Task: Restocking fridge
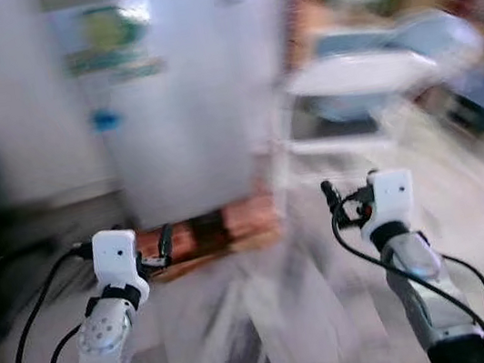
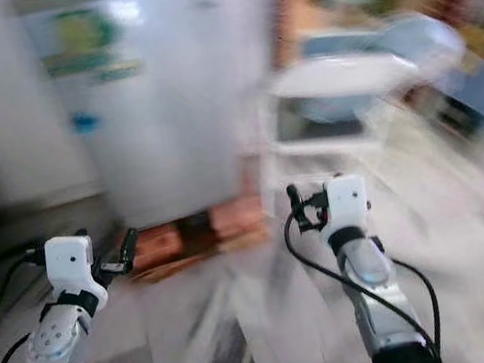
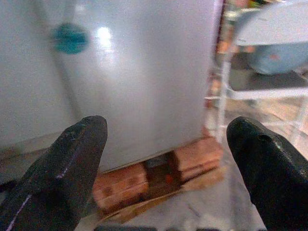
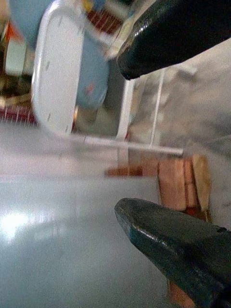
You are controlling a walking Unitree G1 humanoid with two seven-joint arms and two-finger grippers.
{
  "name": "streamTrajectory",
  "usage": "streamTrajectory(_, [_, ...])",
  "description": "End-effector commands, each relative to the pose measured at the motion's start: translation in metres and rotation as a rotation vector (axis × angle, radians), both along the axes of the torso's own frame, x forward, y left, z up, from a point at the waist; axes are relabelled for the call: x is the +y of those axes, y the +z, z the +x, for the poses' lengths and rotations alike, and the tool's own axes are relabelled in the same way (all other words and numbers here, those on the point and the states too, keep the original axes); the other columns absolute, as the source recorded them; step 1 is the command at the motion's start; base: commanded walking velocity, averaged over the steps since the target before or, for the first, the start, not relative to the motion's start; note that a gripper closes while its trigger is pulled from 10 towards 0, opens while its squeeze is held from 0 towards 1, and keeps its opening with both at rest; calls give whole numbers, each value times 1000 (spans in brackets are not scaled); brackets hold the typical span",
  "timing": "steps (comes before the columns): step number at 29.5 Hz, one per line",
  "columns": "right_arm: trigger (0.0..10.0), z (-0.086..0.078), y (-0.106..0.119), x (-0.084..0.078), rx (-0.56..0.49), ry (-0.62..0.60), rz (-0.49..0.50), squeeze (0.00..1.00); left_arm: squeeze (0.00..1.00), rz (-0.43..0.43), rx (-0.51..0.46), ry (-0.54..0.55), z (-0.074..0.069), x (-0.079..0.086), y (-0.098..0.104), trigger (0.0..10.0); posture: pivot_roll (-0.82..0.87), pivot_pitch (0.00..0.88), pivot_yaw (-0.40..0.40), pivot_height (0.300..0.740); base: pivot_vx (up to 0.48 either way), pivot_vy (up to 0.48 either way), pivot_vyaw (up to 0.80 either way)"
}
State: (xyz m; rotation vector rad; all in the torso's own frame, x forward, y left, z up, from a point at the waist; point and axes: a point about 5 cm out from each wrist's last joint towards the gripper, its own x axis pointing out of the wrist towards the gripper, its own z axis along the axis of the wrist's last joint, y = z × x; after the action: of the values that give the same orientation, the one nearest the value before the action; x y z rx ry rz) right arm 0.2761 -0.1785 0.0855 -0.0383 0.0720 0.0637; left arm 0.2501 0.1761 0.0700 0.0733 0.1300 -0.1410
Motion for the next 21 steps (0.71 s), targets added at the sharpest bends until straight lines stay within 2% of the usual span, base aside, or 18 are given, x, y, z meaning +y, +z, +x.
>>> streamTrajectory(1, [10000, 1, 4, -7, -15, -29, -8, 0, 0, -17, 6, -27, 0, -7, 1, 10000, 67, 0, -3, 740, 0, 469, -800])
streamTrajectory(5, [10000, 0, 0, 1, 17, -15, -6, 0, 0, -6, 2, -29, 1, -8, 2, 10000, 63, 0, -1, 740, 0, 471, -200])
streamTrajectory(10, [10000, 0, 2, 4, 10, -11, 0, 0, 0, 25, 8, -25, -4, -10, -3, 10000, 57, 0, 10, 740, 0, 0, 0])
streamTrajectory(21, [10000, 1, 2, 4, 7, -13, -3, 0, 0, 27, 5, -25, -4, -10, -2, 10000, 57, 0, 11, 740, 0, 0, 0])
